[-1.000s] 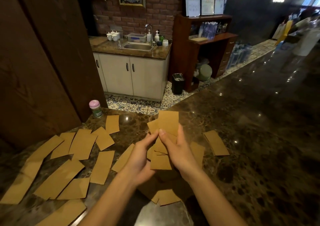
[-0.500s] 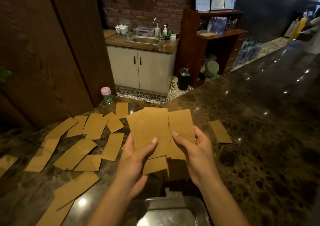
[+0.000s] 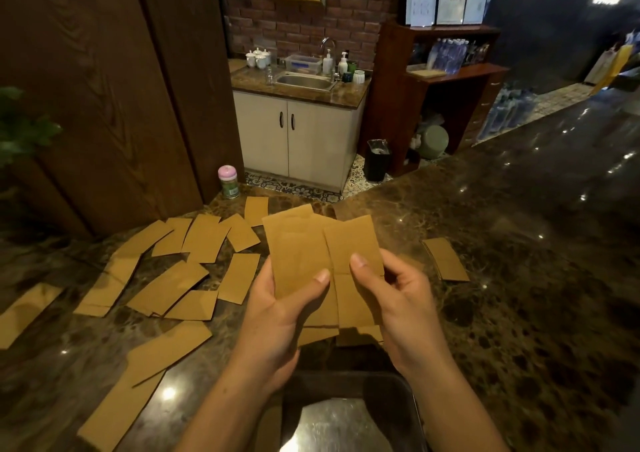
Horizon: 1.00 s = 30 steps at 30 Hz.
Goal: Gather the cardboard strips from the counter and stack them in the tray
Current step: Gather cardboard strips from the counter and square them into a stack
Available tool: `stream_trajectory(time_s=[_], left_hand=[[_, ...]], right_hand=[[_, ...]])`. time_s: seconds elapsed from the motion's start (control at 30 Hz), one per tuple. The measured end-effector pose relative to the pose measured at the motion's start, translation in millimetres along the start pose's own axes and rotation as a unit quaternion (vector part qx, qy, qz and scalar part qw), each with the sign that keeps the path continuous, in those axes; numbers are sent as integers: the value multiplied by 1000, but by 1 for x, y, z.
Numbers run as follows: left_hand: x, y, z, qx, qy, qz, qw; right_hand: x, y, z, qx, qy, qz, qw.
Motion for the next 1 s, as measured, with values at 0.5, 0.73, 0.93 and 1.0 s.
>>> stream_trajectory(time_s=[0.5, 0.73, 0.93, 1.0], left_hand=[[7, 1, -9, 0, -7, 22, 1000], [-2, 3, -12, -39, -53, 0, 998], [-3, 12, -10, -80, -70, -10, 994], [-5, 14, -9, -94, -84, 23, 992]], right_hand=[[10, 10, -4, -46, 7, 8, 999], [14, 8, -7, -17, 22, -24, 999], [17, 14, -9, -44, 58, -81, 994], [19, 16, -9, -47, 79, -116, 989]])
Point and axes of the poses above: each hand's wrist, its own z-axis towards the middle knuckle, its own y-axis out of the back of the hand, x = y × z, the point moved 9 cm from there along z, towards the middle knuckle, and after that the axes turned 13 degrees about y, right-handed, at the moved point
